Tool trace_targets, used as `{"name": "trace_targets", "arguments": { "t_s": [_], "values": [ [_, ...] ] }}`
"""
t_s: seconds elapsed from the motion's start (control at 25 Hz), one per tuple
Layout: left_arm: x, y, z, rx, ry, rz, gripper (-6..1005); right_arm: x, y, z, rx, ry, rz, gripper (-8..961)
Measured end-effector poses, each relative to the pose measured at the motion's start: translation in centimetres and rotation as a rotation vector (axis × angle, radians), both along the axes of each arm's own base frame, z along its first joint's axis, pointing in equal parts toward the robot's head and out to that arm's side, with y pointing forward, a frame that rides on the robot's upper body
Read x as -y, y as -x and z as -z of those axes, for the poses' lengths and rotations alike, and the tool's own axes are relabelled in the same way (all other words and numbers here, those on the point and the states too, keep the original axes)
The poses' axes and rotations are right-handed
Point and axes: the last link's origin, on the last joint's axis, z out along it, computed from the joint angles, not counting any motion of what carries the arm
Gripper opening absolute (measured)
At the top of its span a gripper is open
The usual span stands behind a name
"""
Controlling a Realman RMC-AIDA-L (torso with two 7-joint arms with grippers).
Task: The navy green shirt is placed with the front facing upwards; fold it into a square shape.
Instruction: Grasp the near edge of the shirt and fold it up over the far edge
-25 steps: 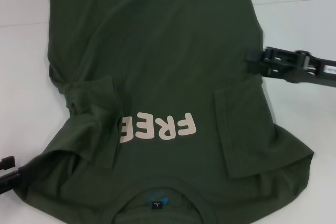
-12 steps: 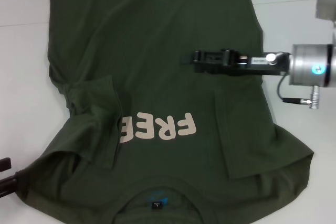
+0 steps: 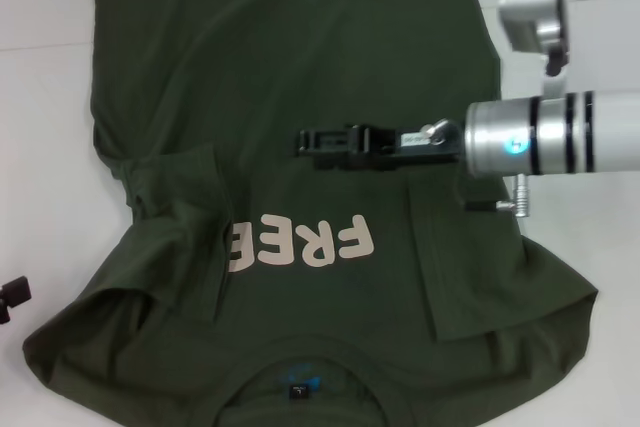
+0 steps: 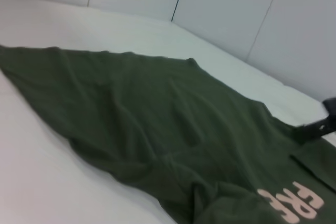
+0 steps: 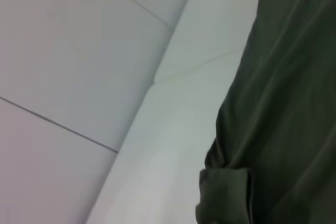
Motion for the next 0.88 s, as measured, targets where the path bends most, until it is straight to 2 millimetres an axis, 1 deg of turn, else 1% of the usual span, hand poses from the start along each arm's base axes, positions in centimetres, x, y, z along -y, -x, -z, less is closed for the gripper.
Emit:
{"name": "trace_targets", "arguments": {
  "t_s": [0.2,0.68,0.88],
  "values": [
    [-0.9,-0.7,0.2,0.002,0.006,0.028,668,-0.2,1.0,2.0,0.055,0.036,-0.019,940],
    [-1.7,-1.3,0.6,0.015,0.003,0.057,664,0.1,1.8,3.9,0.139,0.087,-0.07,936],
    [-2.1,-1.6,0.7,0.02,0.004,0.066,666,-0.5,2.5,5.2,0.201,0.073,-0.106,924]
  ]
}}
